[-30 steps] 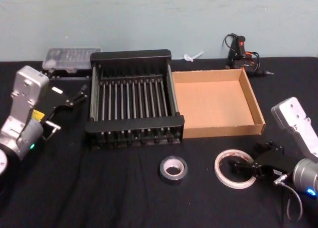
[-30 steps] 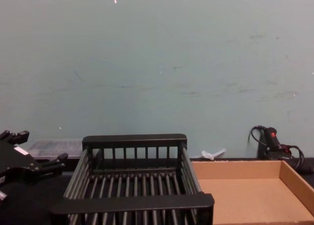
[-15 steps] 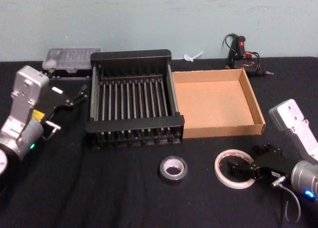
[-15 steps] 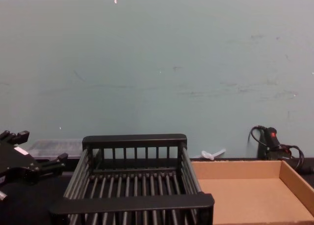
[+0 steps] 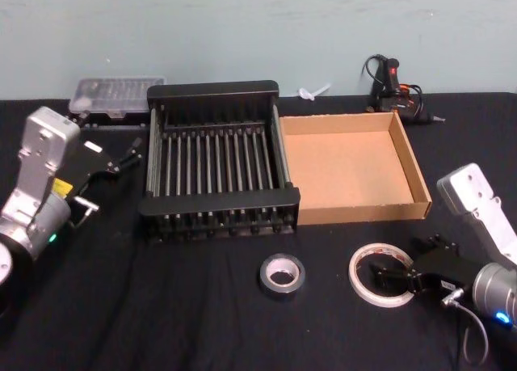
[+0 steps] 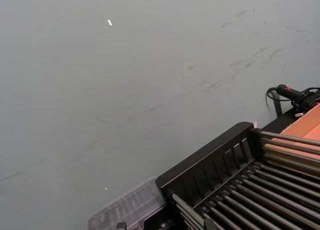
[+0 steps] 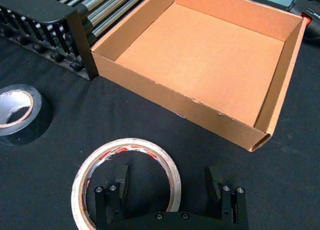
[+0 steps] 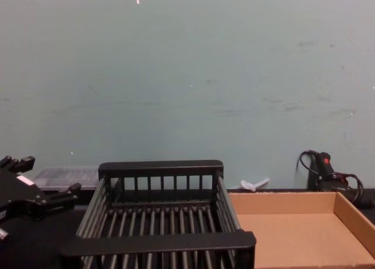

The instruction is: Pick up the white tape and place it into the black box , Pick up the silver tape and place it into the brown box.

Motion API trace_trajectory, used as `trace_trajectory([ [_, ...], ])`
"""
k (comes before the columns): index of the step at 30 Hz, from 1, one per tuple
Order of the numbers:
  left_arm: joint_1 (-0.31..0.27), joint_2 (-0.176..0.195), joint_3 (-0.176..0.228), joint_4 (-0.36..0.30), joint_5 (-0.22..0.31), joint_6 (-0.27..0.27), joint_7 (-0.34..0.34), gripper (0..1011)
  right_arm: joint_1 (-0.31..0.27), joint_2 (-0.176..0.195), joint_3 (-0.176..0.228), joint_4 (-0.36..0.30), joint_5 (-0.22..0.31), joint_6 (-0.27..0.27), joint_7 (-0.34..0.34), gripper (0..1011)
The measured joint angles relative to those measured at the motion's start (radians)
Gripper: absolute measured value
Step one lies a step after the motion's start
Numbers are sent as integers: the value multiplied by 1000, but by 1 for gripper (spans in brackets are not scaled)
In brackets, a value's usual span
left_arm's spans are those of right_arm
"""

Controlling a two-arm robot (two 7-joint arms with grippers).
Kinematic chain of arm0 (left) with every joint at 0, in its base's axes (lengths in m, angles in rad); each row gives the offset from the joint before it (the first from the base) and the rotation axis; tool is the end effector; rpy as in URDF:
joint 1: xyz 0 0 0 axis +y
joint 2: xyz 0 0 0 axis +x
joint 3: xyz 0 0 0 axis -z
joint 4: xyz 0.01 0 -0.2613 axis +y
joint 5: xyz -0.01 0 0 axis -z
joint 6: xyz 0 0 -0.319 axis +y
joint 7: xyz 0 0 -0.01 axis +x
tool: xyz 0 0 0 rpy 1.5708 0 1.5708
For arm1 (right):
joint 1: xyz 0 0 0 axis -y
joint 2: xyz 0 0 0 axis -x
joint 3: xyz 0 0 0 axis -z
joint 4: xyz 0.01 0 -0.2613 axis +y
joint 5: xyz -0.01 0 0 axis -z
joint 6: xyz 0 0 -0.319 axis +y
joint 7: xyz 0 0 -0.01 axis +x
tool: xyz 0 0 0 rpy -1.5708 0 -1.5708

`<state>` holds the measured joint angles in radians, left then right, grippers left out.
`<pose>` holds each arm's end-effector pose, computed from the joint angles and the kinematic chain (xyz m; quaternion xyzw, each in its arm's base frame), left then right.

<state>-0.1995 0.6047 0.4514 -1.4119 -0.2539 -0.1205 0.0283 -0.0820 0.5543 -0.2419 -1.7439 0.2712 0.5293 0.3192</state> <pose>0.3630 0.0637 -0.2811 0.1415 -0.1324 0.5799 0.7913 0.3053 -0.0461 -0.2555 -0.2839 0.1231 -0.4621 0.8311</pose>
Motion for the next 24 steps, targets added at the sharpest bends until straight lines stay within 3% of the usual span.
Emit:
trace_trajectory([
  [18,0,0,0,0,0,0,0,1001,-3,1,-1,-3,-10,-9,-1,1003],
  [24,0,0,0,0,0,0,0,1001,-2,1,-1,-3,-8,-9,-1,903],
])
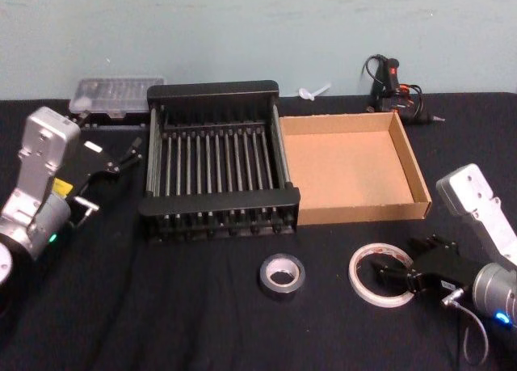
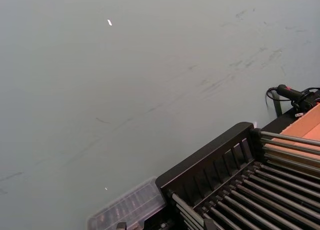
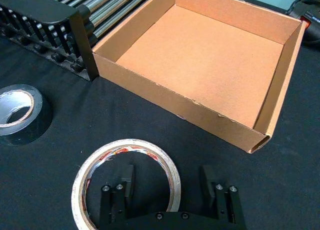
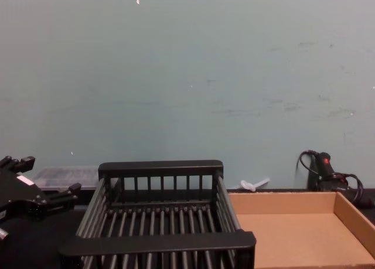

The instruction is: Pick up the white tape and place it into the black box , Pick up the silver tape and place it into the brown box.

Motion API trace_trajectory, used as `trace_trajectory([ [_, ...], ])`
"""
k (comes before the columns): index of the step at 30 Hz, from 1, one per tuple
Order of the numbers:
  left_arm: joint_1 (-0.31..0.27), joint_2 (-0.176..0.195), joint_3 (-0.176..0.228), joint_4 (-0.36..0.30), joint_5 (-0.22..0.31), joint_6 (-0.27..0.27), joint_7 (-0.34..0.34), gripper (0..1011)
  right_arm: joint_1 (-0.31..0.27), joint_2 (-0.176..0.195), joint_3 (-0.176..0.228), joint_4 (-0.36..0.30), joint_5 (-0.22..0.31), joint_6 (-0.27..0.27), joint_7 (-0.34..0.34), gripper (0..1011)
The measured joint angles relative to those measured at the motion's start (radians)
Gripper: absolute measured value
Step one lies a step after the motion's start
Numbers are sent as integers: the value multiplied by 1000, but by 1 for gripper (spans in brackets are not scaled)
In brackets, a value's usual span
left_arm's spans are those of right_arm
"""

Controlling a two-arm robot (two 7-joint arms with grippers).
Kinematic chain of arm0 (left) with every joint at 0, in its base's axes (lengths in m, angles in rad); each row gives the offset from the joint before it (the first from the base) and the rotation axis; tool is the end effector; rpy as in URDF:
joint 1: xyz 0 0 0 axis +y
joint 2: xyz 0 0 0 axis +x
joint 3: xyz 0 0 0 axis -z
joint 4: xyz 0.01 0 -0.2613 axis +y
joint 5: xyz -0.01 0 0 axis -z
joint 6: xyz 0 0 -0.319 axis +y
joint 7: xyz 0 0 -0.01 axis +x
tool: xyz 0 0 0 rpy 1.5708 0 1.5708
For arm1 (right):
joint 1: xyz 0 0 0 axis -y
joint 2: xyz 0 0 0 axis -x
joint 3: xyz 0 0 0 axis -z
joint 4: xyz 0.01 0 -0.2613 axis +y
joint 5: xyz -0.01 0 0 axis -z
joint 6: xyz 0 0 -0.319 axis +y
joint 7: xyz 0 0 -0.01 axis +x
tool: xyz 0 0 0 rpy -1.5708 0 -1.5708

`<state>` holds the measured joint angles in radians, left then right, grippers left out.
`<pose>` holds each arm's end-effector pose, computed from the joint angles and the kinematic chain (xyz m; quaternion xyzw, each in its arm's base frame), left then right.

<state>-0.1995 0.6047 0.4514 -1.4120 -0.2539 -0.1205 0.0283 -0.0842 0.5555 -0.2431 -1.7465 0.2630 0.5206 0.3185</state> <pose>0.3630 0.0637 -0.2811 0.1415 -0.1325 0.5799 0.7913 0.3046 -0.0457 -0.2555 -0.2844 0.1169 -0.4620 0.8319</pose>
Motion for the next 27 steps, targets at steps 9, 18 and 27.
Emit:
trace_trajectory([
  [9,0,0,0,0,0,0,0,1002,0,0,0,0,1,1,0,606],
  [18,0,0,0,0,0,0,0,1001,0,0,0,0,2,1,0,330],
  [27,0,0,0,0,0,0,0,1001,0,0,0,0,2,1,0,97],
])
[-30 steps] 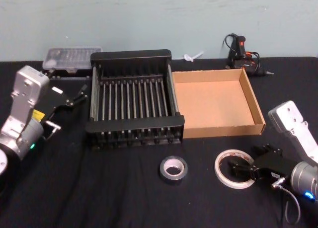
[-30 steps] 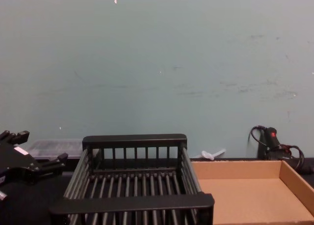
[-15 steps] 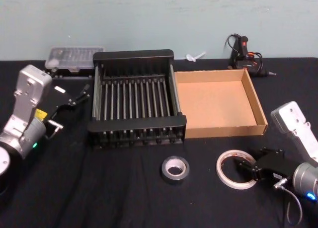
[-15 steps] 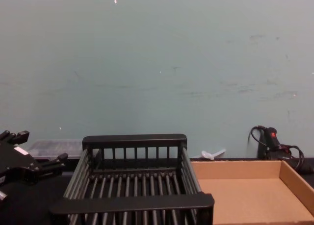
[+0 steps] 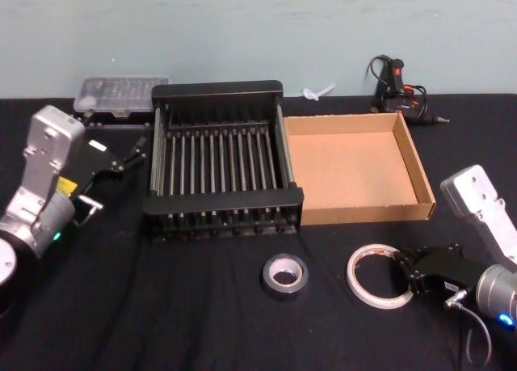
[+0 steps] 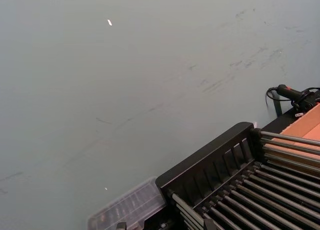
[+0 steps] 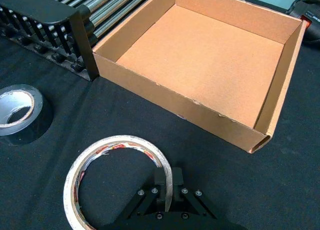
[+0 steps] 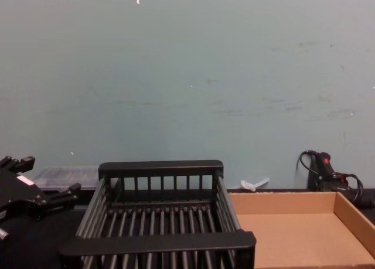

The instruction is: Pick up the white tape and place it into the black box , Pick up the silver tape and place it into the brown box.

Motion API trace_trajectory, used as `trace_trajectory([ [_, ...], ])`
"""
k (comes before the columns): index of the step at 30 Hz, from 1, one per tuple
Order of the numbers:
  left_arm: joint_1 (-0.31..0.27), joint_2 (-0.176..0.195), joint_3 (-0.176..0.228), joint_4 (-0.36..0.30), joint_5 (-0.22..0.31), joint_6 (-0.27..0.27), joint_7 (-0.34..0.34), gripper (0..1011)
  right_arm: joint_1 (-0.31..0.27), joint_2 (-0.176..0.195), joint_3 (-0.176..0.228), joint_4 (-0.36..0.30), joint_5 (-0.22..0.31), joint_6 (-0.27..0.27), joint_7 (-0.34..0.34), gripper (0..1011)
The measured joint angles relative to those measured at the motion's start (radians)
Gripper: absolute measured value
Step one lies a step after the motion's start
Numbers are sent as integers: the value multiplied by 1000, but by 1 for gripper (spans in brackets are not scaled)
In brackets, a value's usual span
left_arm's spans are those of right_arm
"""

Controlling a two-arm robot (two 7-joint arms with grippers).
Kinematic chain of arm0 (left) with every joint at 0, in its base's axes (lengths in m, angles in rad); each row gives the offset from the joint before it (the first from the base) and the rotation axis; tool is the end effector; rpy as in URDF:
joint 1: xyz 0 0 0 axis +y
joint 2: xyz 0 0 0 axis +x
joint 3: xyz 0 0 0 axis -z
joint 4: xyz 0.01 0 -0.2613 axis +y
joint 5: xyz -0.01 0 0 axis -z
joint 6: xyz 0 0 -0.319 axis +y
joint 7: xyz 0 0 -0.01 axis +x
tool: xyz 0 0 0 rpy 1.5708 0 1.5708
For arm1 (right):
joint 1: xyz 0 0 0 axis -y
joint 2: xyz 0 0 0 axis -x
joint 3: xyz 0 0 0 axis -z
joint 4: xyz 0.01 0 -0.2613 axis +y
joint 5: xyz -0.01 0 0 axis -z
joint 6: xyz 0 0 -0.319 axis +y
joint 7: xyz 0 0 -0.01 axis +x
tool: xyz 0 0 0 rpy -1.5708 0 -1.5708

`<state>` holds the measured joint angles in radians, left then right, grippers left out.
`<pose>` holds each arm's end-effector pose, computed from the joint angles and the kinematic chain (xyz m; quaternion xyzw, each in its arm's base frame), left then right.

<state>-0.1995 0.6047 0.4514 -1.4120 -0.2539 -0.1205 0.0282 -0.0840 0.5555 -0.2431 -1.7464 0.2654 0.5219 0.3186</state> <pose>0.3630 0.0637 -0.2811 0.1415 -0.1324 0.5799 0.7913 0.3047 -0.0457 -0.2555 -0.2840 0.1182 -0.4618 0.8319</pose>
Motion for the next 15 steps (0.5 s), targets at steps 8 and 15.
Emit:
trace_trajectory([
  [8,0,0,0,0,0,0,0,1002,0,0,0,0,0,0,0,90],
  [15,0,0,0,0,0,0,0,1001,-5,-2,13,-5,3,-11,9,90],
])
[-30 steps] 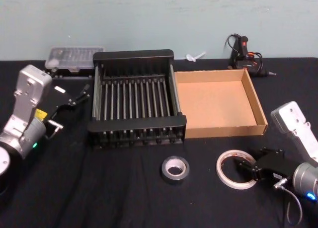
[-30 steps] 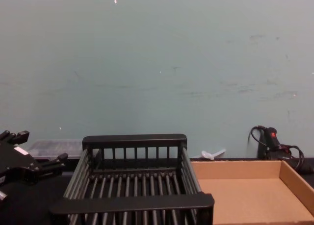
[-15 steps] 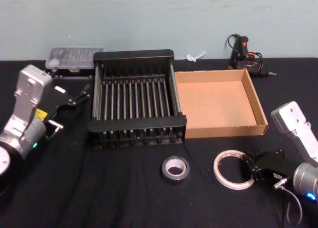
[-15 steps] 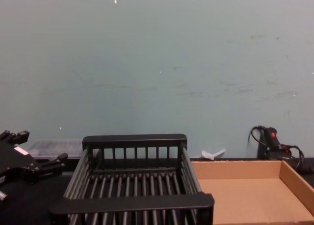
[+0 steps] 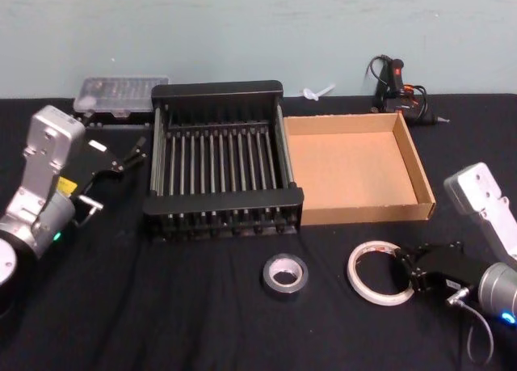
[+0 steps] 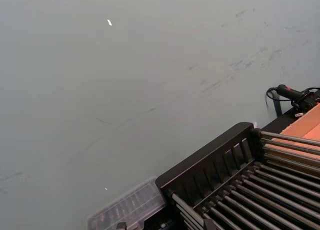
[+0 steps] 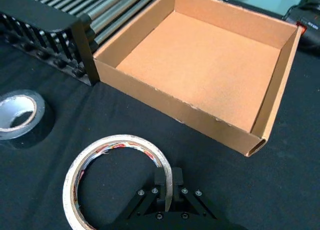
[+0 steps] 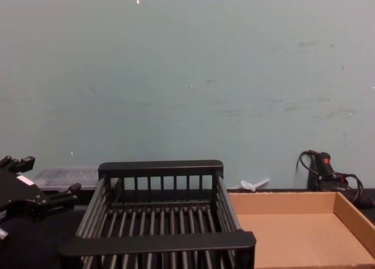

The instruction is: Pick up the white tape and place it into the black box , Pick up the silver tape and place it into the brown box.

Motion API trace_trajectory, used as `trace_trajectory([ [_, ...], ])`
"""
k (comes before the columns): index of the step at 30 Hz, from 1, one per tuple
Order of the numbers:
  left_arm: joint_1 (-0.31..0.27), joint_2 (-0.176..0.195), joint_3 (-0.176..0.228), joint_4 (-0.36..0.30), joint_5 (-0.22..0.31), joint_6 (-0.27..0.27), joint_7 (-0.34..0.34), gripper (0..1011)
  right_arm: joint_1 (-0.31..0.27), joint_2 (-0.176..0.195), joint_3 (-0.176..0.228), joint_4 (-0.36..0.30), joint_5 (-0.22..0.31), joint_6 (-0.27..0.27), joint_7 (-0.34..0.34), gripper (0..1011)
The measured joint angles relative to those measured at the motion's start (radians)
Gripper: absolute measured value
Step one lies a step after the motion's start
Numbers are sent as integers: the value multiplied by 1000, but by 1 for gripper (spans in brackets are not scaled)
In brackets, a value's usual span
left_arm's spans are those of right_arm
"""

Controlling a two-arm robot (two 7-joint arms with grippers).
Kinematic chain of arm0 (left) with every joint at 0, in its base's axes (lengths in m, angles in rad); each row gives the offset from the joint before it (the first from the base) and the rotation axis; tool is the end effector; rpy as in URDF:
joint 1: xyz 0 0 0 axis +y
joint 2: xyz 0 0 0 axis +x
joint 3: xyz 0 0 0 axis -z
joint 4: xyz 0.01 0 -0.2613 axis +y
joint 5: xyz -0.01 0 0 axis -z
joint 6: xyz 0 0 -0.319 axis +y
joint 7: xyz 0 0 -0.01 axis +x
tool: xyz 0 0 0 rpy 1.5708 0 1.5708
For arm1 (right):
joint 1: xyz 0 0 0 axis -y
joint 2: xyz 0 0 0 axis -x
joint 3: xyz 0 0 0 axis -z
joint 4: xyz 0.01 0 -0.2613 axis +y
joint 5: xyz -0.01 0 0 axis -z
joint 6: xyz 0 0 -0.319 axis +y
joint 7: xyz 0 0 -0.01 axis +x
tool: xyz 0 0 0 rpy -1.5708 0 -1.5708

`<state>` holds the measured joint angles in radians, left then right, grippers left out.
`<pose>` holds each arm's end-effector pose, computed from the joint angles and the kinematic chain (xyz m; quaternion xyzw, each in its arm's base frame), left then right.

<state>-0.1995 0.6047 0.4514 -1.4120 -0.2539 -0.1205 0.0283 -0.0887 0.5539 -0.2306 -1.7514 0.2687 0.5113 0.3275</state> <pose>0.3630 0.0637 -0.2811 0.1415 -0.1325 0.5799 0.7913 0.3046 -0.0479 -0.2534 -0.2762 0.1160 -0.4622 0.8347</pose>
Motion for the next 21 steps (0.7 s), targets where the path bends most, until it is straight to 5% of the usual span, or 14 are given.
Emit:
trace_trajectory([
  [13,0,0,0,0,0,0,0,1001,-14,25,40,-56,14,-52,19,90],
  [21,0,0,0,0,0,0,0,1001,28,24,61,-59,10,-91,7,90],
])
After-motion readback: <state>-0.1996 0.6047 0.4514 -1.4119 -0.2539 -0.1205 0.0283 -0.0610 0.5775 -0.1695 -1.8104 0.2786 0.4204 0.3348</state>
